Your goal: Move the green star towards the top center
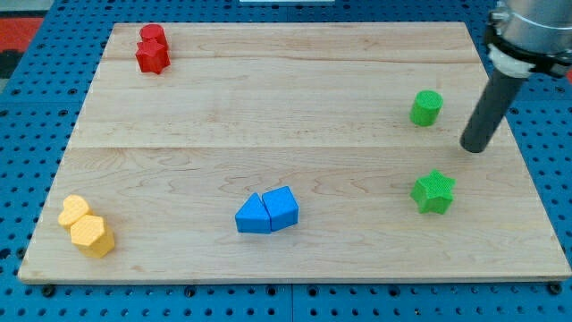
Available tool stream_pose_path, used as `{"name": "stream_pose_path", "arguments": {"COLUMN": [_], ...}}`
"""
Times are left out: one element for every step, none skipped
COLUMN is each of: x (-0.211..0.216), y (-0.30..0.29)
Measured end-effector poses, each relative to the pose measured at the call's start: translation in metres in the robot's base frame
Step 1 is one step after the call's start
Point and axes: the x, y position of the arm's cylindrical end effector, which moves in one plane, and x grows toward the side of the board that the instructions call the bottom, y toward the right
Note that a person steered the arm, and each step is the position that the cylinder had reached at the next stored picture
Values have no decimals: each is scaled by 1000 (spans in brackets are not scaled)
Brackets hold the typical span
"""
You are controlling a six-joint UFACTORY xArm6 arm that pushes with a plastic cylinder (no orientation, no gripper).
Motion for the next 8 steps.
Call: {"name": "stream_pose_path", "arguments": {"x": [10,47,71,79,74,42,69,83], "y": [8,24,13,-8,-60,-156,-104,-143]}}
